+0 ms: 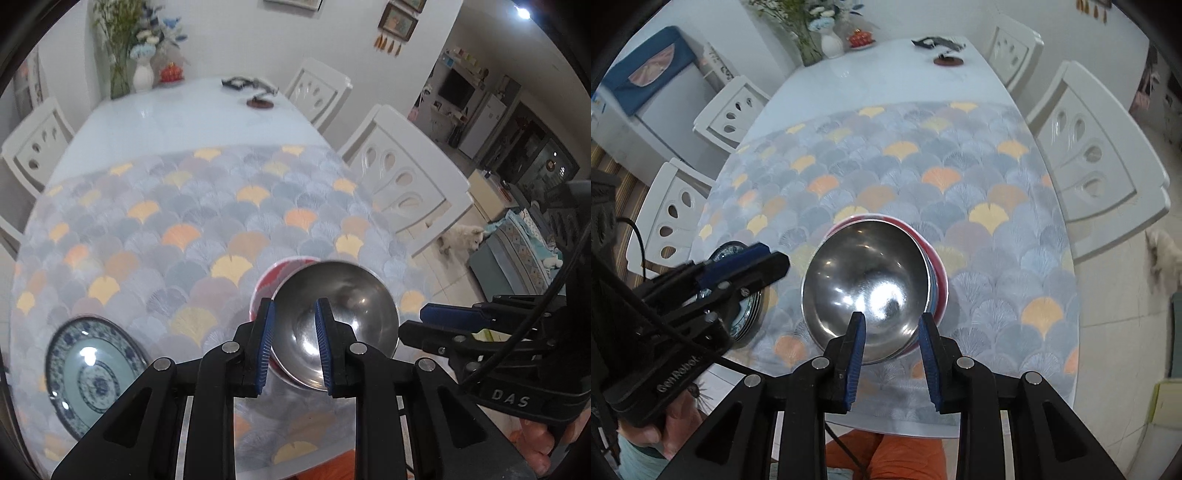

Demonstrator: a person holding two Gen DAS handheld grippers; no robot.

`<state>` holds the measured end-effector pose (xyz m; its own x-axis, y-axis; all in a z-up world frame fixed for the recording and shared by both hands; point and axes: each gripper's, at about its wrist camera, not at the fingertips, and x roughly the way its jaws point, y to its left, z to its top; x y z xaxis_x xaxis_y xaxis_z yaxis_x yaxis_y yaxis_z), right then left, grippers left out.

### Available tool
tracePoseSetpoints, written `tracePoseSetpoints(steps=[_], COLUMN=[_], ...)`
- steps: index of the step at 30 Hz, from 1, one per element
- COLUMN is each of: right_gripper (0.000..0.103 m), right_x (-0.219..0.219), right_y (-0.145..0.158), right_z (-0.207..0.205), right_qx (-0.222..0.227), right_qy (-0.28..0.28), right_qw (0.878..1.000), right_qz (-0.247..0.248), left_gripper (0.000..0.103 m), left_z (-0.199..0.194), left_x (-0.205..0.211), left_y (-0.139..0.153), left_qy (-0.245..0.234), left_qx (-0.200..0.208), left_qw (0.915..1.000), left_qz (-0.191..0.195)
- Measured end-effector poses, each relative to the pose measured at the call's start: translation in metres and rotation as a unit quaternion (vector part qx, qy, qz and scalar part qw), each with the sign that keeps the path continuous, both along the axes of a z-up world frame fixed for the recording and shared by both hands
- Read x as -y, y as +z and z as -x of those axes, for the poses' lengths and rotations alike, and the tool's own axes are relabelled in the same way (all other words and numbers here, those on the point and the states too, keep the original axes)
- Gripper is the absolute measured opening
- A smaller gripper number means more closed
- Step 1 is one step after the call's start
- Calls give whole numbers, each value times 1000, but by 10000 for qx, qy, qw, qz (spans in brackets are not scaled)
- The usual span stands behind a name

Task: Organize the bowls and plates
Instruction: 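Carry the blue steel bowl over the red bowl and lower it inside, then open both grippers and withdraw from the bowl stack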

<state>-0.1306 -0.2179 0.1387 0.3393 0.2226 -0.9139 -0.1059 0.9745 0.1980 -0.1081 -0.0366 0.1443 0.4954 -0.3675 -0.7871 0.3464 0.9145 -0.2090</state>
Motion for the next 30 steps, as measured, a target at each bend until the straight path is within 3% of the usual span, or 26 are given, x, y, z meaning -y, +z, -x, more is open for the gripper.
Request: tracePoseSetpoints(steps=[2, 6, 8, 12, 15, 17, 19, 24, 30], right_gripper=[31, 52, 52, 57, 57, 57, 60, 64, 64], right_x=[-4, -1, 0, 10, 18, 22, 23, 32, 29], right_y=[5, 18, 28, 43, 49, 54, 57, 42, 18], right_z=[4, 10, 15, 19, 20, 21, 21, 15, 9], right_qx=[117, 415, 621, 1033, 1168, 1293, 1382, 1055, 845], right_qy=[34, -103, -202, -493, -698, -831, -877, -891, -874], right_qw=[9999, 9991, 9979, 9925, 9875, 9847, 9838, 9848, 9910], right_qz=[86, 46, -10, -432, -801, -818, -736, -1050, -563], left_gripper=[20, 20, 36, 40, 49, 64, 64, 64, 64], left_z=[4, 9, 11, 22, 24, 24, 27, 29, 19], left_x=[-2, -9, -12, -13, -10, -11, -14, -11, -14], left_y=[8, 19, 23, 30, 32, 33, 34, 23, 4], left_qy=[69, 368, 562, 923, 930, 947, 967, 856, 871], left_qx=[138, 345, 453, 948, 1057, 1077, 1140, 1033, 542], left_qw=[9999, 9987, 9973, 9909, 9890, 9888, 9881, 9896, 9944], left_qz=[-40, -70, -101, -236, -448, -425, -354, -526, -248])
